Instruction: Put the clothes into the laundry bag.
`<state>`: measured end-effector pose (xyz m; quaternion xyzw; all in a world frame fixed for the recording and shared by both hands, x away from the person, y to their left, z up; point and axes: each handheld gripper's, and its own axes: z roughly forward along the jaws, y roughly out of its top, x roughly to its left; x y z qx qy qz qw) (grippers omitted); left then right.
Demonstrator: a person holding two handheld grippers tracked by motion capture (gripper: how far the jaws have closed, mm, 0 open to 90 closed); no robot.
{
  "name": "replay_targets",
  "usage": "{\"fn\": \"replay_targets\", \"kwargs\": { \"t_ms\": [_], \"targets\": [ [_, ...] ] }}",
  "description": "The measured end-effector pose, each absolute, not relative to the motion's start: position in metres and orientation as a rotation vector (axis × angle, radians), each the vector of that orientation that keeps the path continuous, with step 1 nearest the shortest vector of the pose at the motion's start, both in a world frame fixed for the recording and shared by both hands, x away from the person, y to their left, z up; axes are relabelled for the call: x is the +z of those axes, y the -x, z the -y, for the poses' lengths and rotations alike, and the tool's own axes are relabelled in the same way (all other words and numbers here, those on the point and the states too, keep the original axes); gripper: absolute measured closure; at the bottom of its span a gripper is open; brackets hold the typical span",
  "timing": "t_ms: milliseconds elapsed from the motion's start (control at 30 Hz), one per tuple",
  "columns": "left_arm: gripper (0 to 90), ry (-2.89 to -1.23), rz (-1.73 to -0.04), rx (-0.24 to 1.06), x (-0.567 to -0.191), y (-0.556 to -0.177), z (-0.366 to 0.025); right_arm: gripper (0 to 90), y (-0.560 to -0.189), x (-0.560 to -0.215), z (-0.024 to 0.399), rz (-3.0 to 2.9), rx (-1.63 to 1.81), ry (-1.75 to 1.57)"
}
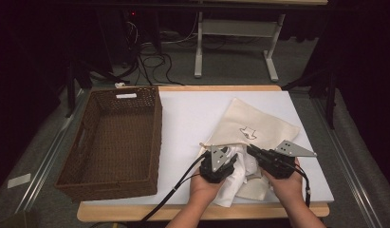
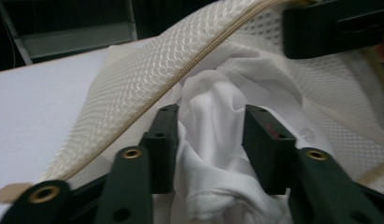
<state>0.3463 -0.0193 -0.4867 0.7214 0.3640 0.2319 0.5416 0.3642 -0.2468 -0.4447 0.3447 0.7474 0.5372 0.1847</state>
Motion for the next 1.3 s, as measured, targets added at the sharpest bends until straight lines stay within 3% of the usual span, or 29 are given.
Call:
{"fn": "replay_targets", "kwargs": {
  "t_ms": [33, 200, 433, 733, 800, 933, 967, 1000, 1033, 1300],
  "targets": [
    [47.8, -1.71, -0.857, 0.548, -0.485, -0.339, 0.013, 87.3, -0.364, -0.445, 0.247, -2.107, 1.511, -0.971],
    [35.5, -1.702, -0.853, 0.533, -0.484, -0.314, -0.005, 87.2, -0.363, -0.444, 0.247, -2.107, 1.502, -0.979],
    [26.8, -1.704, -0.906, 0.408, -0.494, -0.287, -0.012, 87.2, -0.362, -0.444, 0.247, -2.106, 1.503, -0.98],
    [23.9, -1.855, -0.877, 0.398, -0.519, -0.273, 0.015, 87.2, -0.362, -0.443, 0.249, -2.106, 1.509, -0.971],
    [27.9, -1.898, -0.894, 0.39, -0.524, -0.274, 0.02, 87.2, -0.362, -0.443, 0.249, -2.105, 1.511, -0.974],
    [66.9, -1.913, -0.913, 0.384, -0.525, -0.276, 0.018, 87.2, -0.362, -0.444, 0.249, -2.108, 1.51, -0.971],
    [73.2, -1.913, -0.913, 0.384, -0.525, -0.276, 0.018, 87.2, -0.362, -0.444, 0.249, -2.108, 1.51, -0.971],
    [73.2, -1.906, -0.917, 0.391, -0.522, -0.277, 0.016, 87.2, -0.362, -0.444, 0.249, -2.108, 1.51, -0.97],
    [84.6, -1.887, -0.913, 0.412, -0.519, -0.277, 0.013, 87.2, -0.362, -0.444, 0.249, -2.104, 1.507, -0.971],
    [87.0, -1.799, -0.901, 0.483, -0.498, -0.286, 0.005, 87.3, -0.362, -0.444, 0.248, -2.104, 1.502, -0.976]
  ]
}}
